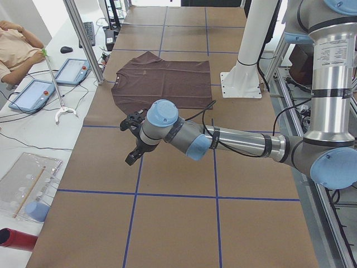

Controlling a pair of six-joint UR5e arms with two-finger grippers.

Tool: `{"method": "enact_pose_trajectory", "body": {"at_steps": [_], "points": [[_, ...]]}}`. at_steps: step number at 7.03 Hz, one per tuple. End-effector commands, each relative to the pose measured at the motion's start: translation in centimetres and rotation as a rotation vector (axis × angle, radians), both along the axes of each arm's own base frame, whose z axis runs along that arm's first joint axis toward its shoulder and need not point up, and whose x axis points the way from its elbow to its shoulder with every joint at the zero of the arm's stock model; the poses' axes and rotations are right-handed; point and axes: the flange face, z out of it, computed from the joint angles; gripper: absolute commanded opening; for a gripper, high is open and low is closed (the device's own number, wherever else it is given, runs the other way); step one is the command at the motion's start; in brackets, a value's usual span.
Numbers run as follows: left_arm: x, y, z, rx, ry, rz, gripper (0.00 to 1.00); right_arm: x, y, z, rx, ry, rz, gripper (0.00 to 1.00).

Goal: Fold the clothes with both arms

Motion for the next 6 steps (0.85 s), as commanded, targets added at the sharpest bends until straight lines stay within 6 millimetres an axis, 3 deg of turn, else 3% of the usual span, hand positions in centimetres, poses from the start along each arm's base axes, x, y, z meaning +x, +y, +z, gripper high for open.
{"method": "enact_pose_trajectory", "body": {"at_steps": [1, 2, 3, 5, 6], "points": [[0.1, -0.6, -0.4, 0.036, 0.005, 0.0, 1.0, -1.0, -4.5, -4.2, 0.014, -0.051, 0.044, 1.0], [0.1, -0.5, -0.4, 0.039, 0.004, 0.001, 1.0, -3.3, -6.4, -7.2, -0.038, -0.096, 0.095, 1.0], [0.1, -0.5, -0.4, 0.039, 0.004, 0.001, 1.0, -7.5, -8.4, -10.1, -0.096, -0.113, 0.153, 1.0], [0.1, -0.4, -0.4, 0.037, 0.004, 0.001, 1.0, -20.7, -11.4, -15.5, -0.134, -0.102, 0.281, 0.95], [0.0, -0.4, -0.4, 0.037, 0.004, -0.001, 1.0, -27.0, -13.2, -16.5, -0.144, -0.126, 0.304, 0.89]]}}
